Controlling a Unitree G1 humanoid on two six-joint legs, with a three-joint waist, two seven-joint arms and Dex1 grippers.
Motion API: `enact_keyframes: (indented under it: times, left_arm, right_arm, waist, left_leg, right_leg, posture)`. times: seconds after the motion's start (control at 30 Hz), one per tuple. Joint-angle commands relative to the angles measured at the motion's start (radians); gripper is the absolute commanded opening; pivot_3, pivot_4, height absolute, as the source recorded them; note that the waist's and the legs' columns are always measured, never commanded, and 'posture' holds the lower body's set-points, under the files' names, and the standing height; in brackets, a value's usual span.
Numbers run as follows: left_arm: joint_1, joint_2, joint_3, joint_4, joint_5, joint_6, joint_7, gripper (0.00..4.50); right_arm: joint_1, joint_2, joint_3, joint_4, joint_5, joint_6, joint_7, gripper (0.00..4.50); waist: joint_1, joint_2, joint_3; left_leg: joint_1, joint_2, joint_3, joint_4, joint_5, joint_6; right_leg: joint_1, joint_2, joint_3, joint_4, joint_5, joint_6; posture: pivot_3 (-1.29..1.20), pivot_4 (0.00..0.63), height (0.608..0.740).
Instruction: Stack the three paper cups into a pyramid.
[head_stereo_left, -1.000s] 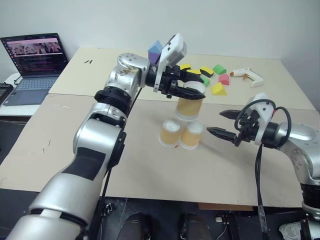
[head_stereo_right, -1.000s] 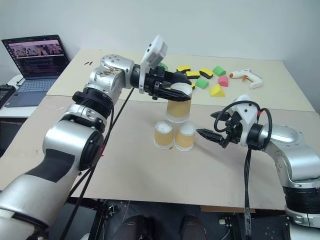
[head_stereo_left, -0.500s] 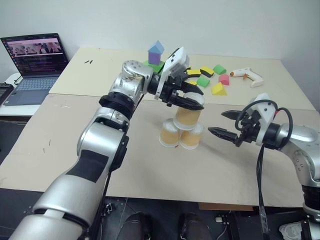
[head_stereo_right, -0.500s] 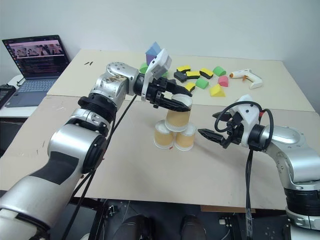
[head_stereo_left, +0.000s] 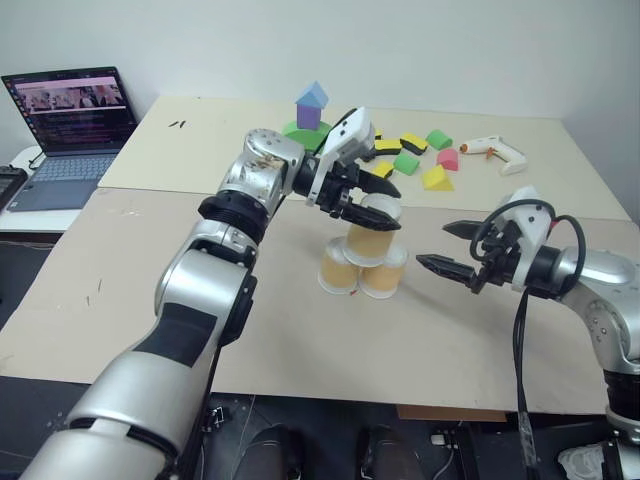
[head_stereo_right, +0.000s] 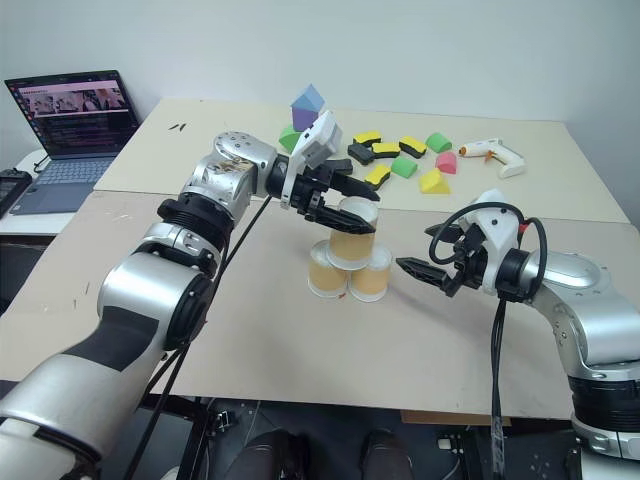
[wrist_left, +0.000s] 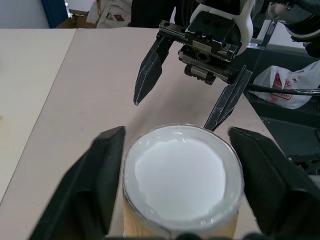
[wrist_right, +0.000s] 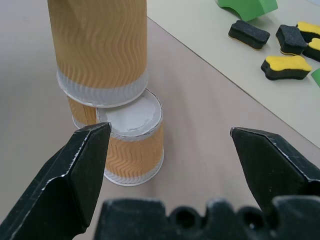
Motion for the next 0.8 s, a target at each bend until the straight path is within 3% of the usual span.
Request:
enact_keyframes:
  times: [0.03, 0.3, 0.57, 0.63, 0.8]
  left_arm:
    - [-0.021, 0.001, 0.023, -0.027, -0.013, -0.019, 0.012, 4.49]
    - [-0.074, 0.019, 0.084, -0.062, -0.063, 0.033, 0.019, 4.49]
    - [-0.099, 0.09, 0.174, -0.26, -0.203, 0.303, 0.021, 4.49]
    - [-0.088, 0.115, 0.231, -0.32, -0.249, 0.383, 0.112, 4.49]
    - [0.065, 0.13, 0.42, -0.472, -0.228, 0.34, 0.703, 4.49]
  right_arm:
    - [-0.012, -0.016, -0.032, -0.016, 0.014, -0.008, 0.003, 4.5]
    - [-0.021, -0.01, -0.015, 0.004, 0.006, -0.018, 0.012, 4.5]
    - [-0.043, -0.004, -0.001, 0.037, -0.003, -0.03, 0.027, 4.5]
    - [-0.05, 0.0, 0.006, 0.039, -0.005, -0.031, 0.029, 4.5]
    - [-0.033, 0.003, -0.007, 0.029, -0.01, -0.021, 0.0, 4.5]
  waist:
    - [0.0, 0.0, 0.0]
    - [0.0, 0.0, 0.0]
    - [-0.003, 0.0, 0.0]
    - [-0.003, 0.0, 0.0]
    - [-0.004, 0.0, 0.0]
  left_leg:
    - [0.0, 0.0, 0.0, 0.0, 0.0, 0.0]
    - [0.0, 0.0, 0.0, 0.0, 0.0, 0.0]
    - [0.0, 0.0, 0.0, 0.0, 0.0, 0.0]
    - [0.0, 0.0, 0.0, 0.0, 0.0, 0.0]
    - [0.005, 0.001, -0.001, 0.0, 0.0, 0.0]
  right_leg:
    - [0.0, 0.0, 0.0, 0.0, 0.0, 0.0]
    - [0.0, 0.0, 0.0, 0.0, 0.0, 0.0]
    - [0.0, 0.0, 0.0, 0.001, 0.0, 0.0]
    - [0.0, 0.0, 0.0, 0.001, 0.0, 0.0]
    - [0.003, -0.001, 0.003, 0.0, 0.0, 0.0]
  posture:
    - [0.0, 0.15, 0.695]
    - [0.0, 0.15, 0.695]
    - [0.0, 0.15, 0.695]
    - [0.0, 0.15, 0.695]
    - [0.0, 0.15, 0.695]
